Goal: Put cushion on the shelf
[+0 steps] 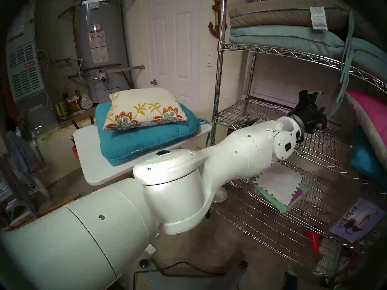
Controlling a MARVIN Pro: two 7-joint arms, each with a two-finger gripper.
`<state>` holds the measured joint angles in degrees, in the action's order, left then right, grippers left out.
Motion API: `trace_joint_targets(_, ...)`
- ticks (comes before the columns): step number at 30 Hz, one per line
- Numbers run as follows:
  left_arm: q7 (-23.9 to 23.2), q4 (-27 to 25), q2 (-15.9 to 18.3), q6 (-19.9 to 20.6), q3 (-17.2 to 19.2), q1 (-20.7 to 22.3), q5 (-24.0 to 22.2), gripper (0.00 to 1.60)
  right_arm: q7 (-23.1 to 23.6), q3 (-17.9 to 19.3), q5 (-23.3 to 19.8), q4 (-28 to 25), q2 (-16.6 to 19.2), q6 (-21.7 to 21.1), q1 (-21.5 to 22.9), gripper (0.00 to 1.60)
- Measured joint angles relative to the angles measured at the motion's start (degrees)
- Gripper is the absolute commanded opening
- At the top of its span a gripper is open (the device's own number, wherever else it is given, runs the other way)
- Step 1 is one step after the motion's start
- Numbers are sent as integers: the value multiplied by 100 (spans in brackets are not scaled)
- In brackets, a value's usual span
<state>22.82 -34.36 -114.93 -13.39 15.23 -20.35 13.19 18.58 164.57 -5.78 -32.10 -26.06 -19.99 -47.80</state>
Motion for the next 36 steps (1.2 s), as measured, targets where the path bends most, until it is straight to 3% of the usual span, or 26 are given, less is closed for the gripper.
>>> trace_joint_targets(27, 0, 1, 0, 0, -25, 4, -57, 121, 13, -29, 334, 266, 210, 170, 67, 0)
trace_joint_targets(28, 0, 2, 0, 0, -26, 4, -59, 121, 13, -30, 345, 276, 219, 175, 70, 55)
trace_joint_targets(29, 0, 2, 0, 0, -28, 4, -62, 121, 13, -31, 364, 291, 232, 184, 75, 140)
trace_joint_targets(30, 0, 2, 0, 0, -28, 5, -64, 121, 11, -30, 374, 295, 240, 193, 76, 140)
trace_joint_targets(31, 0, 2, 0, 0, -29, 5, -65, 121, 9, -30, 384, 299, 248, 202, 78, 160)
trace_joint_targets(36, 1, 4, 1, 0, -34, 8, -75, 121, -13, -33, 447, 296, 356, 315, 106, 160)
